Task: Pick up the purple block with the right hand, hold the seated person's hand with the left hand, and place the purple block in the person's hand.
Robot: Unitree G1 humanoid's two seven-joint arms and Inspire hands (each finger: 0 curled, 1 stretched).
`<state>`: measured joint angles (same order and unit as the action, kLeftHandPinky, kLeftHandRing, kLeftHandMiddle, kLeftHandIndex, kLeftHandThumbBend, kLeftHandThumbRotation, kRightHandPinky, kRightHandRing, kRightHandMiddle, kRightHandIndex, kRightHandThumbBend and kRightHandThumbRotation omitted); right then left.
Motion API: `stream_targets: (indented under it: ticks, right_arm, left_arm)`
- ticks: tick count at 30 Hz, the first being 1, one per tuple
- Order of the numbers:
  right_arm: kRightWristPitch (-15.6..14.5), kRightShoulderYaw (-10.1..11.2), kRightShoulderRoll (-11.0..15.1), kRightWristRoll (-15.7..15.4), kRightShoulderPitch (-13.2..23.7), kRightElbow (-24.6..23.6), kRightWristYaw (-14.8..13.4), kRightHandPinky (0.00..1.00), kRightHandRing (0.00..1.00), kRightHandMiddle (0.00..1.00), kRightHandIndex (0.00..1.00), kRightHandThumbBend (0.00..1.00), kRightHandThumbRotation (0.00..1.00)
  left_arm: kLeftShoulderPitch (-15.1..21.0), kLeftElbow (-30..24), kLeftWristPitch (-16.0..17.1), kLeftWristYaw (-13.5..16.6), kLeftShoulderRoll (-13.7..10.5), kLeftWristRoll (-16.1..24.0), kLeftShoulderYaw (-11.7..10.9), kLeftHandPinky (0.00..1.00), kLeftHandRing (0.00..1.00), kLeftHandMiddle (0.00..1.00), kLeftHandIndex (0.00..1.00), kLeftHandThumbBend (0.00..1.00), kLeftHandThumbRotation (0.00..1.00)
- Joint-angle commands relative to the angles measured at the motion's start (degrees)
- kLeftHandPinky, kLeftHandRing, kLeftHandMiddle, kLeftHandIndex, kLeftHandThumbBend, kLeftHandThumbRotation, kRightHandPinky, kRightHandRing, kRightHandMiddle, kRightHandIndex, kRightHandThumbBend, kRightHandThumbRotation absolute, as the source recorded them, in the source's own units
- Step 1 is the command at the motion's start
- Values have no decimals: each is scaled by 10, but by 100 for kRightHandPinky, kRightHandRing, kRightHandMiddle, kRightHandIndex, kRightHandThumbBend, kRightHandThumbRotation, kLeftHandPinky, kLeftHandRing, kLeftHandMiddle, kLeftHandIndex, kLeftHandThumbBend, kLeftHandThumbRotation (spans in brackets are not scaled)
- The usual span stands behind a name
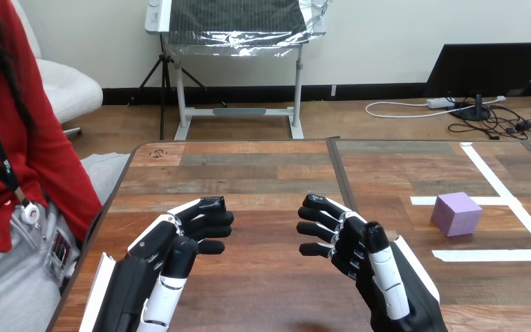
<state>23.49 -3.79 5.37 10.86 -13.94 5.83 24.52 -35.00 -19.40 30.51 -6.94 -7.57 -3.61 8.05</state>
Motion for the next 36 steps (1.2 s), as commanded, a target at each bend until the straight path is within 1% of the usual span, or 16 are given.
stream_targets:
  ticks: [1,15,21,24,27,28,30,31,33,35,36]
  right_arm:
    - [-1,5,3,6,33,-18,0,75,83,85,85,70,100]
    - [-4,5,4,4,38,-16,-1,75,83,85,85,70,100]
    - [-10,7,7,-1,55,-5,-3,75,84,85,85,72,100]
    - [-12,11,10,1,74,11,1,76,84,86,85,72,100]
    - [-23,15,20,-5,96,26,2,77,85,86,85,75,100]
    - [-22,16,25,-13,109,36,0,77,85,87,85,75,100]
    - [-20,17,31,-22,123,47,-3,77,85,87,86,76,100]
    - [-13,19,36,-33,137,62,-7,78,85,87,86,76,100]
    - [-5,20,41,-44,154,80,-11,77,85,87,86,77,100]
    - [9,22,48,-58,179,108,-17,77,84,86,85,78,100]
    - [14,23,53,-71,197,125,-25,76,83,86,85,78,100]
  left_arm:
    - [30,2,15,3,13,5,-5,67,72,72,73,56,91]
    - [30,-1,9,4,12,7,-5,67,72,72,73,56,92]
    - [32,0,10,5,12,9,-6,66,72,72,73,55,92]
    - [33,0,8,5,12,9,-6,66,72,72,73,55,92]
    - [35,2,7,5,11,10,-7,66,72,72,73,55,92]
    - [35,2,7,5,11,10,-7,66,72,72,73,56,92]
    - [36,3,7,5,11,10,-7,66,72,72,73,56,92]
    - [37,4,7,5,11,11,-7,66,72,72,73,56,92]
    - [38,5,8,5,11,12,-8,66,72,72,73,56,92]
    - [39,6,8,4,10,12,-8,66,72,72,73,56,93]
    - [39,6,8,4,9,11,-8,66,72,72,73,56,93]
